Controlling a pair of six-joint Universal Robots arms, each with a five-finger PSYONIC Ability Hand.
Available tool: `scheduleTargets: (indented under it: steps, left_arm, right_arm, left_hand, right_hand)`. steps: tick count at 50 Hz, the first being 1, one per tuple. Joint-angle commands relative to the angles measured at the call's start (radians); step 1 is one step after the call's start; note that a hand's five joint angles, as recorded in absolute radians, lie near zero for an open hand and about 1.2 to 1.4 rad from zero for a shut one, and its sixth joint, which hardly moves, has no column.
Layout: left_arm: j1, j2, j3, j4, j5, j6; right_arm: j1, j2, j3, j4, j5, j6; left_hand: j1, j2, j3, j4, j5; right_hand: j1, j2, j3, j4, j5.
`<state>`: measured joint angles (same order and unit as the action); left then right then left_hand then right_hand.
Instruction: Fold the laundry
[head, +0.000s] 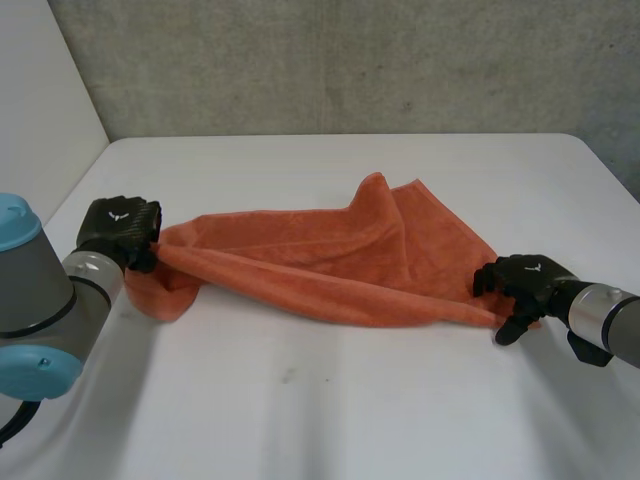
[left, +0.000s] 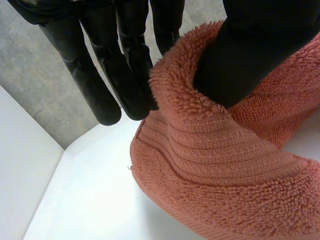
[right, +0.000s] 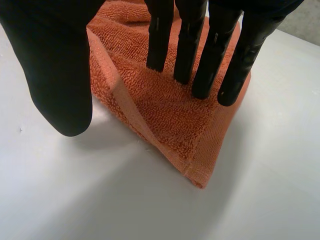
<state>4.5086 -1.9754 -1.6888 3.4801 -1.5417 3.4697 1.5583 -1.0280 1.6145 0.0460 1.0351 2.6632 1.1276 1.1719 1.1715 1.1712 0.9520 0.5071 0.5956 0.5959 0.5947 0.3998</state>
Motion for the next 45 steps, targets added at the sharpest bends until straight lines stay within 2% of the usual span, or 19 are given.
scheduleTargets:
  steps: [1,7,11,18,23,27,30,36,40,44,45]
  left_arm:
    - [0.0,0.0,0.0,0.0,0.0,-0.001]
    - [0.001,0.001,-0.002,-0.001,-0.002,0.0]
    - [0.0,0.001,-0.002,-0.001,-0.002,-0.001]
    - [0.001,0.016,-0.009,-0.009,-0.005,0.0]
    - [-0.006,0.047,-0.022,-0.05,-0.005,0.003]
    - [-0.013,0.113,-0.038,-0.133,-0.002,0.003]
    - [-0.019,0.156,-0.052,-0.217,0.0,0.006]
    - [-0.02,0.201,-0.077,-0.358,0.012,0.031]
    - [-0.02,0.191,-0.077,-0.403,0.034,0.094]
    - [-0.019,0.17,-0.069,-0.395,0.037,0.134]
    - [-0.011,0.112,-0.043,-0.376,0.037,0.153]
  right_arm:
    - [0.006,0.031,-0.03,0.0,0.002,0.0]
    - [0.022,0.037,-0.051,-0.002,0.005,0.0]
    - [0.031,0.052,-0.071,-0.005,0.02,0.001]
    - [0.046,0.02,-0.122,-0.04,0.082,0.073]
    - [0.043,-0.102,-0.174,-0.015,0.109,0.104]
    - [0.048,-0.205,-0.214,0.113,0.138,0.052]
    - [0.052,-0.253,-0.228,0.259,0.164,-0.057]
    - [0.065,-0.25,-0.199,0.556,0.284,-0.391]
    - [0.088,-0.234,-0.185,0.563,0.332,-0.451]
    - [0.152,-0.098,-0.248,0.511,0.411,-0.457]
    - [0.163,-0.078,-0.267,0.5,0.417,-0.456]
  left_hand:
    - [0.207,0.163,0.164,0.164,0.208]
    - [0.207,0.163,0.164,0.164,0.208]
    - [0.207,0.163,0.164,0.164,0.208]
    - [0.207,0.163,0.164,0.164,0.208]
    - [0.207,0.163,0.164,0.164,0.208]
    - [0.207,0.163,0.164,0.164,0.208]
    - [0.204,0.16,0.161,0.161,0.206]
    - [0.205,0.16,0.161,0.161,0.206]
    - [0.204,0.16,0.161,0.161,0.206]
    - [0.204,0.16,0.161,0.161,0.206]
    - [0.204,0.16,0.161,0.161,0.206]
  right_hand:
    - [0.271,0.182,0.182,0.183,0.203]
    - [0.458,0.37,0.369,0.371,0.391]
    - [0.886,0.797,0.797,0.798,0.819]
    - [0.889,0.801,0.8,0.802,0.822]
    - [0.889,0.801,0.8,0.802,0.822]
    - [0.889,0.801,0.8,0.802,0.822]
    - [0.889,0.801,0.8,0.802,0.822]
    - [0.889,0.801,0.8,0.802,0.822]
    - [0.889,0.801,0.8,0.802,0.822]
    - [0.889,0.801,0.8,0.802,0.822]
    - [0.889,0.801,0.8,0.802,0.822]
